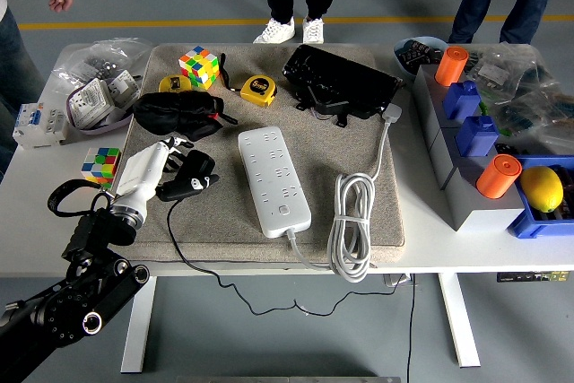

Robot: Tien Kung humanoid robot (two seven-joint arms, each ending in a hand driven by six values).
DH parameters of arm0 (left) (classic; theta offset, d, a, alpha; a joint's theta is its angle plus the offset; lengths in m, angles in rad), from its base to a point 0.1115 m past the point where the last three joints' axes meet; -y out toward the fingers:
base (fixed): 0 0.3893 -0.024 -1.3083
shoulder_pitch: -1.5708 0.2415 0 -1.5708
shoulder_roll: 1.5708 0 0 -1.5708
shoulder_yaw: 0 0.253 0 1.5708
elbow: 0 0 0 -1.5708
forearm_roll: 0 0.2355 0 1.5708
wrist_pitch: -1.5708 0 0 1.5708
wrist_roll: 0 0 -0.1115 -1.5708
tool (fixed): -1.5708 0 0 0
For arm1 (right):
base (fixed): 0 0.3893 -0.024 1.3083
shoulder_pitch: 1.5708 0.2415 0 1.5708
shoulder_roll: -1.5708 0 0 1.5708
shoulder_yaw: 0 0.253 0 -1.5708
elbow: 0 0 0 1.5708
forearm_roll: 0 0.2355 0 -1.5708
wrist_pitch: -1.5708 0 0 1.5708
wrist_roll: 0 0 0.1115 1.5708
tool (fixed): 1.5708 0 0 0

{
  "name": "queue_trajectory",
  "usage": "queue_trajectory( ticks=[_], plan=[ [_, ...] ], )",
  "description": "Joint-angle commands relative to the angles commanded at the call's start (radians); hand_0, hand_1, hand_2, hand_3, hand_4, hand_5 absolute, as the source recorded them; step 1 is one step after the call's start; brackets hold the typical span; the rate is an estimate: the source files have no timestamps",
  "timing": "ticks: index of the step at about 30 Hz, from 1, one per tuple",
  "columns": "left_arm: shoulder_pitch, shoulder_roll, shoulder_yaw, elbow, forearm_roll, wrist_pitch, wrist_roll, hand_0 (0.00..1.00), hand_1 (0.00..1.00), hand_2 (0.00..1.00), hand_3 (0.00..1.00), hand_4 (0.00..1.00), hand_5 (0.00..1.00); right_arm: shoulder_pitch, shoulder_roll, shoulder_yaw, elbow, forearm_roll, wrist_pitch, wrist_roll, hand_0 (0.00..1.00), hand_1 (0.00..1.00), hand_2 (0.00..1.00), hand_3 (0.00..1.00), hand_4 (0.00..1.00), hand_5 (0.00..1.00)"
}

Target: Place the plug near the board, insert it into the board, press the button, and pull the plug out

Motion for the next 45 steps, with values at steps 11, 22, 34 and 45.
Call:
queue_trajectory(
  ticks=[11,22,34,45],
  plan=[
    [-0.003,-0.006,-0.003,0.006,0.025,0.002,0.041,0.296,0.383,0.476,0.575,0.949,0.252,-0.001,0.001,0.002,0.001,-0.003,-0.001,0.003,0.605,0.617,0.572,0.540,0.728,0.265],
    [-0.007,-0.010,0.006,0.006,0.021,0.028,0.028,0.243,0.346,0.431,0.546,0.824,0.080,-0.002,0.004,0.006,0.001,-0.004,-0.002,0.006,0.606,0.616,0.572,0.539,0.724,0.263],
    [-0.006,-0.003,0.011,-0.019,-0.005,0.038,-0.008,0.225,0.327,0.361,0.541,0.777,0.020,-0.001,0.003,0.006,0.001,-0.004,-0.003,0.008,0.605,0.614,0.569,0.539,0.720,0.263],
    [-0.037,0.064,0.088,-0.067,-0.192,-0.011,-0.180,0.218,0.316,0.347,0.534,0.758,0.002,0.000,0.003,0.004,0.001,-0.003,-0.002,0.009,0.606,0.612,0.569,0.539,0.716,0.261]
  ],
)
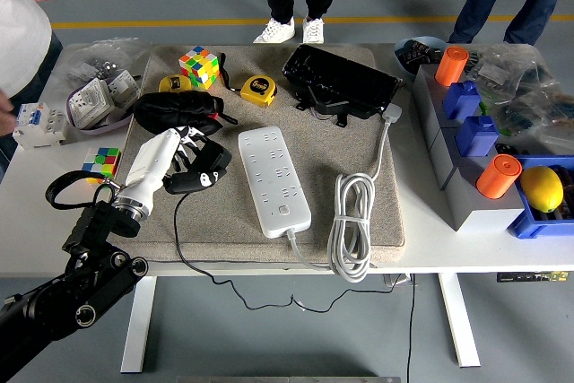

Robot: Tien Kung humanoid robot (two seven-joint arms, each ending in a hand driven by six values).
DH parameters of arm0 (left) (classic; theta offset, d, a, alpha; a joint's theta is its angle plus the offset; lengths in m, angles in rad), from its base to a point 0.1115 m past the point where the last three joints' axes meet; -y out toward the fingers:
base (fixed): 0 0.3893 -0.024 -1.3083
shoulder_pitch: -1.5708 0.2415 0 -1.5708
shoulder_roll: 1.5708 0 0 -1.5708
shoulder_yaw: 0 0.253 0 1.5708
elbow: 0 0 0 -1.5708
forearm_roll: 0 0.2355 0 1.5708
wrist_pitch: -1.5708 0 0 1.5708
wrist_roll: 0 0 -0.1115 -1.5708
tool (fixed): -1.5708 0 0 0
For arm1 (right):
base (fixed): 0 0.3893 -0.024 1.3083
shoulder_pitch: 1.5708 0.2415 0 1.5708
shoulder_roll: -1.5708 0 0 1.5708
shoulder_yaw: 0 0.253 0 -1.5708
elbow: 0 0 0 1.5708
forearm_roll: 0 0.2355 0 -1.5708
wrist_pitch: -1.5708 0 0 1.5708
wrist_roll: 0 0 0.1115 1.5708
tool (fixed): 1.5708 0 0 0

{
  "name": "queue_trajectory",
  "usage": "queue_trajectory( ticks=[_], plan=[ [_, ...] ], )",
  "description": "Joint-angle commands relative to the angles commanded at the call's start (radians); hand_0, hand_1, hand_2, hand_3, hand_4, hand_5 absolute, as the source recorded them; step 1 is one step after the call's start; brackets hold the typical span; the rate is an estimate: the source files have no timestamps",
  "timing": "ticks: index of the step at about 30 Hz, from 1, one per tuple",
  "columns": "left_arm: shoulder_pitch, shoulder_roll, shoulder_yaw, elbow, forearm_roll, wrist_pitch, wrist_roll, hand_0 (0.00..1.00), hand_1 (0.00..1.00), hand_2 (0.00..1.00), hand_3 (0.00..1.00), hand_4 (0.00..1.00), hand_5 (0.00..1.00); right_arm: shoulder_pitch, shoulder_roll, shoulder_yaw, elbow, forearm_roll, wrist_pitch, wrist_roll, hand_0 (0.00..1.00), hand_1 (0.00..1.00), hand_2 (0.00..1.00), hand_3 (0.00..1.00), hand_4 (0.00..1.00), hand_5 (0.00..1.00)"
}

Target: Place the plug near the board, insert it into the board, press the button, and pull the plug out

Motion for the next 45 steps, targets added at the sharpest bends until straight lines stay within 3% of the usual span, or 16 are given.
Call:
queue_trajectory(
  ticks=[6,12,23,33,45],
  plan=[
    [-0.042,0.038,0.075,-0.004,-0.075,-0.030,-0.106,0.221,0.316,0.340,0.532,0.754,0.002,0.001,0.000,0.000,-0.001,0.002,0.002,0.002,0.606,0.612,0.569,0.539,0.714,0.260],
    [-0.087,0.052,0.139,0.005,-0.093,-0.054,-0.175,0.238,0.317,0.339,0.531,0.756,0.005,0.003,0.000,0.000,0.000,0.004,0.005,0.004,0.606,0.613,0.569,0.539,0.715,0.258],
    [-0.168,0.039,0.235,0.048,-0.055,-0.077,-0.205,0.238,0.326,0.346,0.530,0.759,0.017,0.001,0.000,-0.004,0.000,0.008,0.010,0.007,0.608,0.612,0.569,0.540,0.715,0.256],
    [-0.220,0.016,0.270,0.122,-0.028,-0.072,-0.205,0.247,0.341,0.359,0.536,0.763,0.024,0.002,0.001,-0.004,0.000,0.011,0.013,0.009,0.610,0.612,0.569,0.540,0.716,0.253],
    [-0.224,0.031,0.272,0.151,-0.018,-0.084,-0.208,0.249,0.343,0.358,0.534,0.771,0.040,0.003,-0.003,-0.009,0.002,0.009,0.017,0.013,0.610,0.612,0.570,0.541,0.718,0.251]
  ],
)
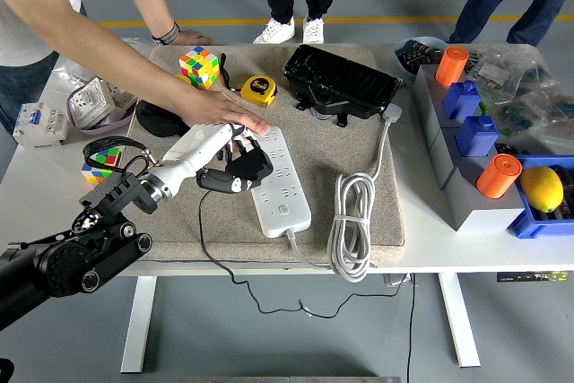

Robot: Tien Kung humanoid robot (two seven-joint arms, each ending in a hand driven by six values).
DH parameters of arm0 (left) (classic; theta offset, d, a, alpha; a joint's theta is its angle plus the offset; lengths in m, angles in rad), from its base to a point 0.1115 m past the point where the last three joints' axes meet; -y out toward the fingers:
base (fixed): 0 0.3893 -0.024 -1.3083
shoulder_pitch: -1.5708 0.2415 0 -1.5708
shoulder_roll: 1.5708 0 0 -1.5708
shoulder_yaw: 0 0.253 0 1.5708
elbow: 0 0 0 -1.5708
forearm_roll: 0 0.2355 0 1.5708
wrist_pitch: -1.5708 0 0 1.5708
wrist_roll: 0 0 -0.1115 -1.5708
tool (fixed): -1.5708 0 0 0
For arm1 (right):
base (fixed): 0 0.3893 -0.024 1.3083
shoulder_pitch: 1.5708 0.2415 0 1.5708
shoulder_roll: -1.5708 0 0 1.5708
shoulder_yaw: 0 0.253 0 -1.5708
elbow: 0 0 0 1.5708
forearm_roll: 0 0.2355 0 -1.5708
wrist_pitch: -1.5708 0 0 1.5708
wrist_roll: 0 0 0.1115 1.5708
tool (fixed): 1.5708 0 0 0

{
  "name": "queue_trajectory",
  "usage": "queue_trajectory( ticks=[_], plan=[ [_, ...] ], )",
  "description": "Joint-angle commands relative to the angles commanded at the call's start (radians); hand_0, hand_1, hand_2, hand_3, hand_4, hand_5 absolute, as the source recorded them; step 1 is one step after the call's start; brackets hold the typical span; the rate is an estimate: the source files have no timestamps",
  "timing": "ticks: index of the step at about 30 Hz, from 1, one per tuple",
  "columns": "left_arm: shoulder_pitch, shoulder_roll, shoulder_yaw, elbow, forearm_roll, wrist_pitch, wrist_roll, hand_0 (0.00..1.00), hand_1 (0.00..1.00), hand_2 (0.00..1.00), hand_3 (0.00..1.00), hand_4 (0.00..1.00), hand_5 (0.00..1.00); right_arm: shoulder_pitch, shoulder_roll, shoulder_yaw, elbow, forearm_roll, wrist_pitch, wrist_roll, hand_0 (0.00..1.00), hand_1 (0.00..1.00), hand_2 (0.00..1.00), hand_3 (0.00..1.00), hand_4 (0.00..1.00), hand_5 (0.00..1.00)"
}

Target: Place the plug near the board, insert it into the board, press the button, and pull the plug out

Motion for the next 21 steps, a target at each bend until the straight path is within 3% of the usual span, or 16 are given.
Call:
queue_trajectory(
  ticks=[21],
  plan=[
    [-0.008,0.002,0.021,0.025,0.015,0.002,-0.016,0.249,0.359,0.384,0.536,0.775,0.055,-0.003,-0.001,0.001,0.003,-0.003,0.001,0.003,0.610,0.613,0.569,0.542,0.721,0.248]
  ],
)
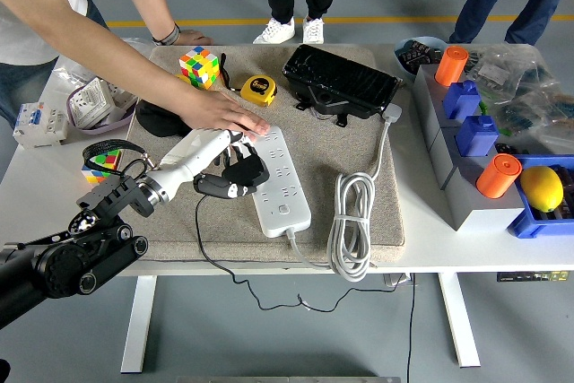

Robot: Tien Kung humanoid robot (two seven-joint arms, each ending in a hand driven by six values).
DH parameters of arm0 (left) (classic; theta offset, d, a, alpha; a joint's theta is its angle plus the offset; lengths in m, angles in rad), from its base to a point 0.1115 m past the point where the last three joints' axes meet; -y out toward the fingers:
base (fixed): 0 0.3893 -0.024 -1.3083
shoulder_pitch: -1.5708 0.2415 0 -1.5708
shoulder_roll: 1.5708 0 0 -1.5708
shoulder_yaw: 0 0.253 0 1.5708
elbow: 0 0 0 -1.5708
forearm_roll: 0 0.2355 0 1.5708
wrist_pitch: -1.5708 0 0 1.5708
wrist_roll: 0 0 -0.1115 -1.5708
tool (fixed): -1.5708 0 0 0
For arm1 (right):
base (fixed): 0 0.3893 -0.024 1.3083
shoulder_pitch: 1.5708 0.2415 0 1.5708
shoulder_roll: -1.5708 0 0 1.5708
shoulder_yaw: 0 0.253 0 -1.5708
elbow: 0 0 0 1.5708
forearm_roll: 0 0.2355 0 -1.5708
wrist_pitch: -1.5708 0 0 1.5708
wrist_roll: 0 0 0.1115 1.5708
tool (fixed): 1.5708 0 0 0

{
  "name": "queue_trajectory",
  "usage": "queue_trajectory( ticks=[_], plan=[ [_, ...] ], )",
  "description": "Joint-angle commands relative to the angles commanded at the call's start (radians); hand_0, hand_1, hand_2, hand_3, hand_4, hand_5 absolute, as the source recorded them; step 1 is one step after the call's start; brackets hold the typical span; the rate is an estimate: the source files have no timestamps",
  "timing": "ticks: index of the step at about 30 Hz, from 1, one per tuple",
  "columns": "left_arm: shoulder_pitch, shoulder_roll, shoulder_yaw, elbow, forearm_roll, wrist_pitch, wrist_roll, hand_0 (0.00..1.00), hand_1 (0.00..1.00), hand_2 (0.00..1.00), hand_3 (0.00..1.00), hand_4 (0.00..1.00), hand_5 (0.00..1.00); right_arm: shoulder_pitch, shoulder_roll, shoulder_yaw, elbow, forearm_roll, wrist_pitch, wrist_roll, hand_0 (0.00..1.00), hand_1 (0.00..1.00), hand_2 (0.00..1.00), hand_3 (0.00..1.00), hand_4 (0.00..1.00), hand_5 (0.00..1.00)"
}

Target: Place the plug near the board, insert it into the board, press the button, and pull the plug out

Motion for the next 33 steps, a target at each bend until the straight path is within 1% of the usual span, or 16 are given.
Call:
queue_trajectory(
  ticks=[10,21,33],
  plan=[
    [-0.009,-0.006,0.002,0.010,0.014,0.000,0.004,0.250,0.362,0.390,0.536,0.775,0.058,0.002,0.002,0.004,0.001,-0.001,0.001,0.001,0.608,0.613,0.569,0.542,0.722,0.246],
    [-0.009,0.001,0.001,0.020,0.043,-0.001,0.002,0.249,0.368,0.403,0.537,0.772,0.056,0.000,0.003,0.003,0.001,0.000,0.001,0.003,0.607,0.613,0.569,0.542,0.723,0.245],
    [-0.011,0.007,0.002,0.023,0.060,-0.011,-0.005,0.250,0.369,0.409,0.536,0.773,0.055,0.001,0.003,0.006,0.001,0.001,0.002,0.007,0.607,0.613,0.569,0.541,0.723,0.244]
  ],
)
